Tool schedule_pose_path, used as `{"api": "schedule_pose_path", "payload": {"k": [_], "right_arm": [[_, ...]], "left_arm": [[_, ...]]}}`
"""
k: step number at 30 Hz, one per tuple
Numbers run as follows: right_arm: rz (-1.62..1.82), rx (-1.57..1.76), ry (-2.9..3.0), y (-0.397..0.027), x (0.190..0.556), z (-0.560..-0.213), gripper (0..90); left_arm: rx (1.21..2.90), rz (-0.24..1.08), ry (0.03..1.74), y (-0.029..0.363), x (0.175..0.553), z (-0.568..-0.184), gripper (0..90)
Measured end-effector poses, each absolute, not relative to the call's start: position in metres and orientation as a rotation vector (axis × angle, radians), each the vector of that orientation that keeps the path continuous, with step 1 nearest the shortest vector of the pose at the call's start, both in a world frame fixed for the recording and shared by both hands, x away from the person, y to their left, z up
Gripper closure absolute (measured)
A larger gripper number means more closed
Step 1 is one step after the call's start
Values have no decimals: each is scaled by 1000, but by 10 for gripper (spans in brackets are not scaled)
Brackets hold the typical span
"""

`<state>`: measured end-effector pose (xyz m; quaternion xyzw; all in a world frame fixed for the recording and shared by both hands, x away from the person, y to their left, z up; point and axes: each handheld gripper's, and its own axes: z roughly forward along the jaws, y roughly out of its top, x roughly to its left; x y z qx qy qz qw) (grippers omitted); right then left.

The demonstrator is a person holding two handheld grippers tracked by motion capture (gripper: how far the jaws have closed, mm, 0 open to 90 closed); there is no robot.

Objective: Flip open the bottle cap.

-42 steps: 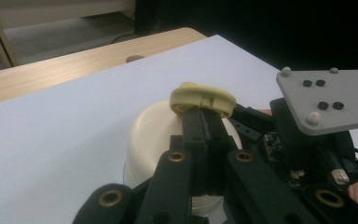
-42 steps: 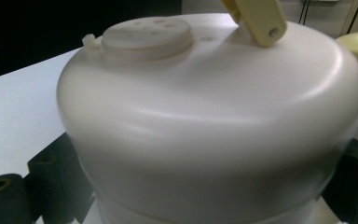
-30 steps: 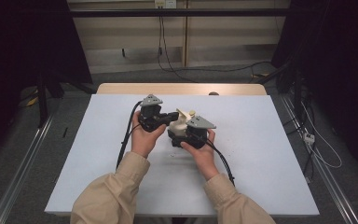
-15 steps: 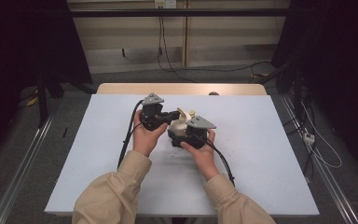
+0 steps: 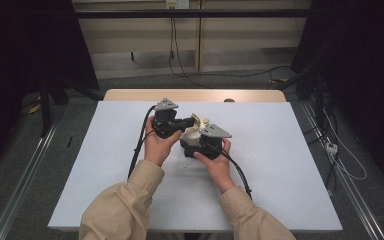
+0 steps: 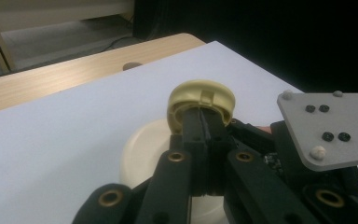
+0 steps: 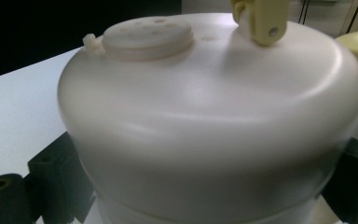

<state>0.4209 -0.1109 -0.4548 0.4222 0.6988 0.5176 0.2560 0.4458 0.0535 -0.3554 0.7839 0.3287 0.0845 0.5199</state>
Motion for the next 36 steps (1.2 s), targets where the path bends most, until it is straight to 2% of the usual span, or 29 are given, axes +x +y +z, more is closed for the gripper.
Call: {"api": "schedule_pose_path", "payload": {"k": [36], "right_arm": [[1405, 1151, 1897, -111, 421, -454, 51]], "left_arm": [[1889, 193, 793, 48, 452, -356, 900]]}}
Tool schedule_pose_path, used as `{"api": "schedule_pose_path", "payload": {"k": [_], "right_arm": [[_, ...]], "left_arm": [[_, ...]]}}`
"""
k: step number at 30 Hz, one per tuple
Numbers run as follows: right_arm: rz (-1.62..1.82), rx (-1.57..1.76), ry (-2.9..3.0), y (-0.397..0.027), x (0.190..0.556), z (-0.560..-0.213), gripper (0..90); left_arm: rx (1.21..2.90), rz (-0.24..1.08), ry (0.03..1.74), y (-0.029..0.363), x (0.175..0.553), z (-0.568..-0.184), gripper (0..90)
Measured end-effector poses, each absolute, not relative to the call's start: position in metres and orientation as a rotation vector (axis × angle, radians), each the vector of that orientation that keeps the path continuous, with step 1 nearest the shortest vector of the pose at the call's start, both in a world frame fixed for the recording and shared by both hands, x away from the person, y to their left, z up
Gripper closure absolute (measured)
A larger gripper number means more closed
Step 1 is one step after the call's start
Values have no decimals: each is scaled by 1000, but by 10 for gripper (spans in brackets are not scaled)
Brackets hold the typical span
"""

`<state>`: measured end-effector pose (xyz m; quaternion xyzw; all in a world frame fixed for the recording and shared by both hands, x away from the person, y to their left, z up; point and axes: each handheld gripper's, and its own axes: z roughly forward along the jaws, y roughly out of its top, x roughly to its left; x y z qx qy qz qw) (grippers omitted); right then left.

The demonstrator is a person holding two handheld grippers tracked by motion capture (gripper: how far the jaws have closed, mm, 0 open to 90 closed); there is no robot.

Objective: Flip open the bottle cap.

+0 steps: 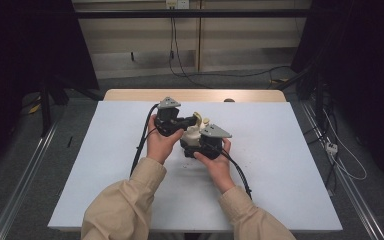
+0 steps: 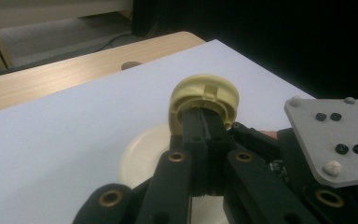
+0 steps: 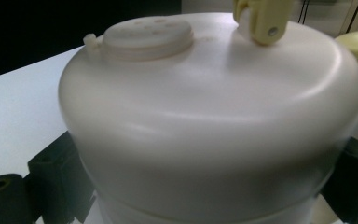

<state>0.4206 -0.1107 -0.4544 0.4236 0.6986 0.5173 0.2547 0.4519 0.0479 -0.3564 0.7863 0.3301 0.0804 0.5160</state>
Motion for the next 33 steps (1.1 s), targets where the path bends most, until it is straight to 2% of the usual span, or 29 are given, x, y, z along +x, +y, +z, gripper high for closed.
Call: {"api": "schedule_pose_path", "payload": {"k": [19, 30, 33], "right_arm": [[1399, 1153, 1899, -111, 420, -454, 49], [1391, 1160, 1926, -114, 419, -452, 39], [1377, 1164, 1938, -115, 418, -452, 26]], "left_arm": [[1881, 202, 785, 49, 450, -352, 900], [1858, 197, 791, 55, 450, -354, 845], [1859, 189, 786, 56, 448, -353, 796]]}}
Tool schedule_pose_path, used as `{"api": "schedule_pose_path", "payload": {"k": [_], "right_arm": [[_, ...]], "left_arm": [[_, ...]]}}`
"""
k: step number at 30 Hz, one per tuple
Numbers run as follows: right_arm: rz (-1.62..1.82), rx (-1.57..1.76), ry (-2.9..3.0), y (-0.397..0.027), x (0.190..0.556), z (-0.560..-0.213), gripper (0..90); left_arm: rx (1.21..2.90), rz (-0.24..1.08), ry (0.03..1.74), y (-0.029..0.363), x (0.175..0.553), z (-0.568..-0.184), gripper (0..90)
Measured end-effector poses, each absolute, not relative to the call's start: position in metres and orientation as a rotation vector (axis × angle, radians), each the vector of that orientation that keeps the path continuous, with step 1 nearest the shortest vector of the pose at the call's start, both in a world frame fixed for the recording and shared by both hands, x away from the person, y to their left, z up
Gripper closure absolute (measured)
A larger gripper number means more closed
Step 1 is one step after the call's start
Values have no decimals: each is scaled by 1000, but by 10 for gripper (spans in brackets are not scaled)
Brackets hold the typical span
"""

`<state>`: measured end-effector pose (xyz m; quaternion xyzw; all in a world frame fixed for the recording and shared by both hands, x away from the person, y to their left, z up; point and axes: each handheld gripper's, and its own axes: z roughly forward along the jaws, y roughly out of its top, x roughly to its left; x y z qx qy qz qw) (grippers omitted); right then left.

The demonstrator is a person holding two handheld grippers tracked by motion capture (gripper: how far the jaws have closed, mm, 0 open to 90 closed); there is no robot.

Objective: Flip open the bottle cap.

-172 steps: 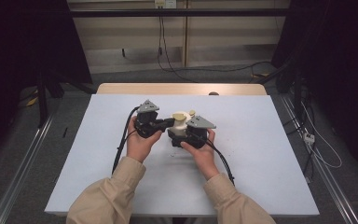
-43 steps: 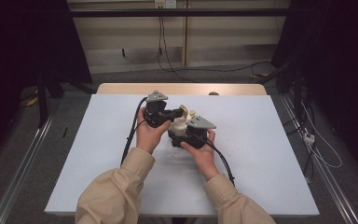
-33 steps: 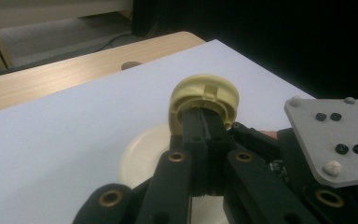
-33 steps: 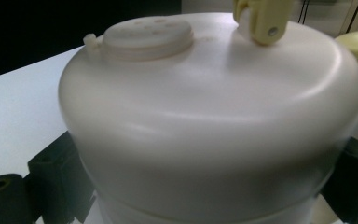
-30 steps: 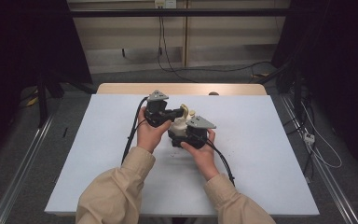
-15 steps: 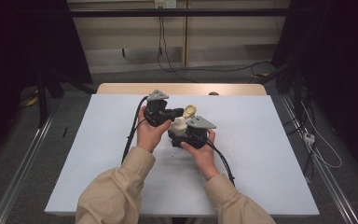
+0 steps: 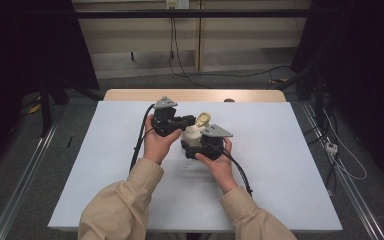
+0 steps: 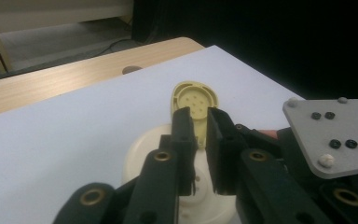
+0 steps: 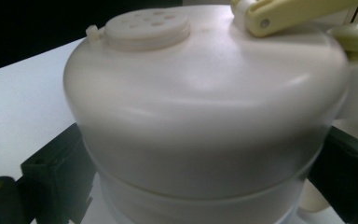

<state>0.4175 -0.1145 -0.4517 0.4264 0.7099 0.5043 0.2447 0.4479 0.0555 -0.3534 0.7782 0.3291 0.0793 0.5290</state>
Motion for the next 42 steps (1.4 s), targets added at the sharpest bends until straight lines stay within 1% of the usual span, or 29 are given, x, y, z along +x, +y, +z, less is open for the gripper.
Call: {"api": "schedule_pose_path", "payload": {"k": [4, 6, 8, 11, 13, 16, 20, 30, 42], "right_arm": [[1353, 1184, 1983, -116, 416, -453, 21], [1355, 1184, 1989, -118, 415, -453, 29], [1352, 1173, 2000, -120, 412, -454, 31], [1338, 1176, 2010, -125, 407, -455, 29], [1343, 1175, 2007, -129, 404, -454, 31], [1343, 1150, 2014, -134, 398, -451, 35], [1342, 1139, 2019, -139, 389, -449, 51], [1370, 1130, 2039, -149, 374, -446, 43], [1388, 1100, 2043, -161, 353, -443, 44]], "left_arm": [[1858, 170, 784, 58, 445, -353, 654], [1865, 172, 776, 61, 442, -353, 606], [1872, 173, 781, 64, 440, -354, 516], [1876, 173, 792, 71, 437, -356, 430], [1869, 168, 792, 76, 434, -359, 397], [1873, 176, 800, 84, 431, -363, 317], [1880, 191, 803, 94, 427, -369, 245], [1899, 220, 815, 122, 412, -384, 155], [1895, 223, 845, 153, 396, -403, 139]]}}
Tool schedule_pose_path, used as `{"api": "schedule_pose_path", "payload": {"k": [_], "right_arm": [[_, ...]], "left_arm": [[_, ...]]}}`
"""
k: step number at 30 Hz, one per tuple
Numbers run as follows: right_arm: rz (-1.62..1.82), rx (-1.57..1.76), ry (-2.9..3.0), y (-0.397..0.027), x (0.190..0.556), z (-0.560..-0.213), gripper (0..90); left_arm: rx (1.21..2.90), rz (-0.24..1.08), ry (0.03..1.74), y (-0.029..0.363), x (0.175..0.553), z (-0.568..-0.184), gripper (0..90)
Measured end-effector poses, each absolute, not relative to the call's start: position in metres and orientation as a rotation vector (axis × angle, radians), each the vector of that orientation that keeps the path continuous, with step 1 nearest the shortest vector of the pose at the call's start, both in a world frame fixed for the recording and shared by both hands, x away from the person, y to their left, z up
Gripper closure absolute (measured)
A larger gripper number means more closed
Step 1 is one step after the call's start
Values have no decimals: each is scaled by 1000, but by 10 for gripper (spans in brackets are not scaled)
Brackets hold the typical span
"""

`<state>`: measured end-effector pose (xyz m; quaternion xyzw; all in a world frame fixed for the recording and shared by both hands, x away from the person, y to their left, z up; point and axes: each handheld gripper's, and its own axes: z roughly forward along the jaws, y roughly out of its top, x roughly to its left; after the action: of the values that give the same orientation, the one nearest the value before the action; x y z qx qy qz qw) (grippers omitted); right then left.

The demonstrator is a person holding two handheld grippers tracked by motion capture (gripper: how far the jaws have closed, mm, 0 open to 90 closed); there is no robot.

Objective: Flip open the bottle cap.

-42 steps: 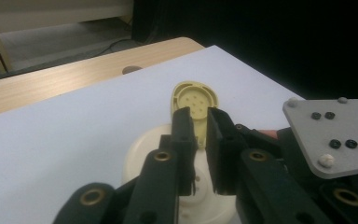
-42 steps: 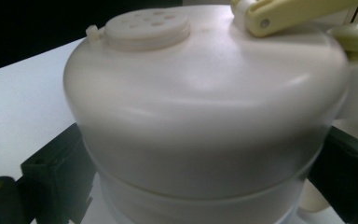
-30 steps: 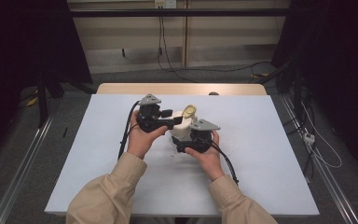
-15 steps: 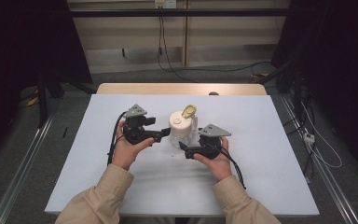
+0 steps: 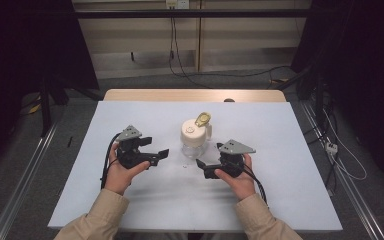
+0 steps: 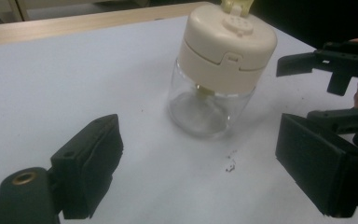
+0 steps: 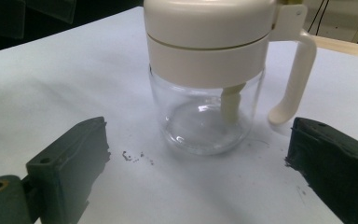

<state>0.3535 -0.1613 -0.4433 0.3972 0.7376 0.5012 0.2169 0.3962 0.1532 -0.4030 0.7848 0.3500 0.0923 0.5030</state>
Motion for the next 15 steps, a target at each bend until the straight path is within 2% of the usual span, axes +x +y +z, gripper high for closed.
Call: {"api": "schedule_pose_path", "payload": {"k": [15], "right_arm": [[1398, 1106, 2027, -195, 331, -443, 43]], "left_arm": [[1888, 225, 861, 173, 383, -417, 117]]}}
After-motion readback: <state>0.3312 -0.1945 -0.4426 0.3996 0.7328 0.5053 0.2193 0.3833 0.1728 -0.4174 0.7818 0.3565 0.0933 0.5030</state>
